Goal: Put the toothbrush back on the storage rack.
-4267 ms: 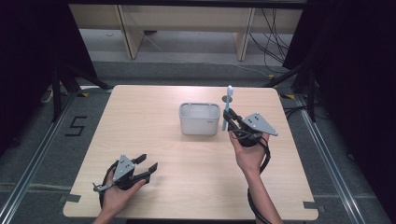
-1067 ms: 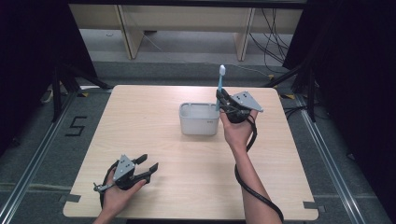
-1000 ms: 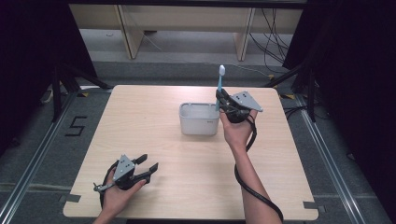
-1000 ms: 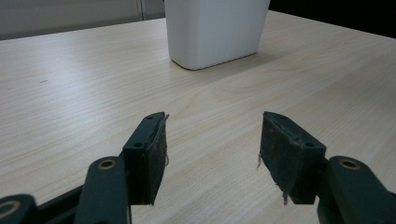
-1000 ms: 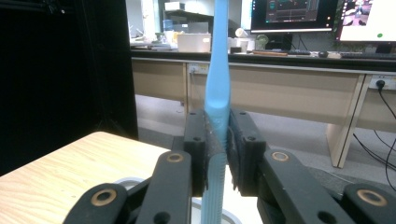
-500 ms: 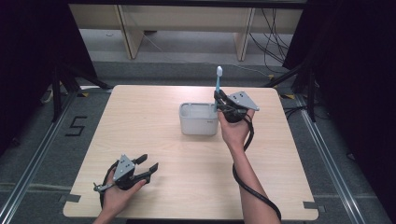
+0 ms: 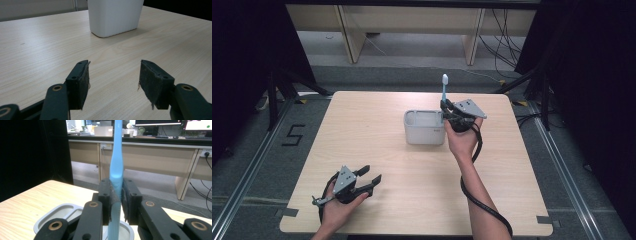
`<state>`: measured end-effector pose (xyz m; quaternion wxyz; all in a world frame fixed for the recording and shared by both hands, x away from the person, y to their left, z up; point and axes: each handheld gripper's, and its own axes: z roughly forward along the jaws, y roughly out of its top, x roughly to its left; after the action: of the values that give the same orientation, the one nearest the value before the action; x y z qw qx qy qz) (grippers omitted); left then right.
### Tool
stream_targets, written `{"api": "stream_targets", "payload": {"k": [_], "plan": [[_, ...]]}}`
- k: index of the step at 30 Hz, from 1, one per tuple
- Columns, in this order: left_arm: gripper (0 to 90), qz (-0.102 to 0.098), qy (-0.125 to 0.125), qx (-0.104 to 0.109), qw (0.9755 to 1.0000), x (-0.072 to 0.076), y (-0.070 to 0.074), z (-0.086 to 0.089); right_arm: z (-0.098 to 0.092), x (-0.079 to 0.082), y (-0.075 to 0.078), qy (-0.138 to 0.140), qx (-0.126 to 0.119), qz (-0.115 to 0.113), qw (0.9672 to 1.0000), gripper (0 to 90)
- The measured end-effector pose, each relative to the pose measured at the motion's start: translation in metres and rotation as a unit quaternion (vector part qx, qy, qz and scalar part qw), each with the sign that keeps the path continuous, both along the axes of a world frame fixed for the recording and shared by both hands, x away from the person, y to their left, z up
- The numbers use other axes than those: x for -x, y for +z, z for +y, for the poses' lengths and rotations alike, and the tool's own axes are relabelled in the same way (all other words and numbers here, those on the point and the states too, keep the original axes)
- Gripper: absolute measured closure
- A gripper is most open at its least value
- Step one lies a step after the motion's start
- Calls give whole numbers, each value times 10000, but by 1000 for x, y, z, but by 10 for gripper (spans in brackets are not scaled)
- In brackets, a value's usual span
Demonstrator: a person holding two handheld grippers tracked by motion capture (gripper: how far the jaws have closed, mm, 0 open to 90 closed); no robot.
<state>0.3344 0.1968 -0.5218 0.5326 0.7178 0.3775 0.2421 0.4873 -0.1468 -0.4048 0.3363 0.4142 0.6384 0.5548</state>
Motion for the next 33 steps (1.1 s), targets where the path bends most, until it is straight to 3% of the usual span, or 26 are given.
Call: {"api": "stream_targets", "payload": {"k": [9, 27, 33], "plan": [[407, -7, -6, 4, 10000, 0, 0, 0, -1, -1, -2, -42, 43, 5, 10000, 791], [407, 1, -20, -3, 10000, 0, 0, 0, 1, 0, -15, -70, 24, 273, 9996, 790], [407, 10, -27, 7, 10000, 1, 0, -1, 0, -1, -19, 8, 124, 248, 9996, 790]]}}
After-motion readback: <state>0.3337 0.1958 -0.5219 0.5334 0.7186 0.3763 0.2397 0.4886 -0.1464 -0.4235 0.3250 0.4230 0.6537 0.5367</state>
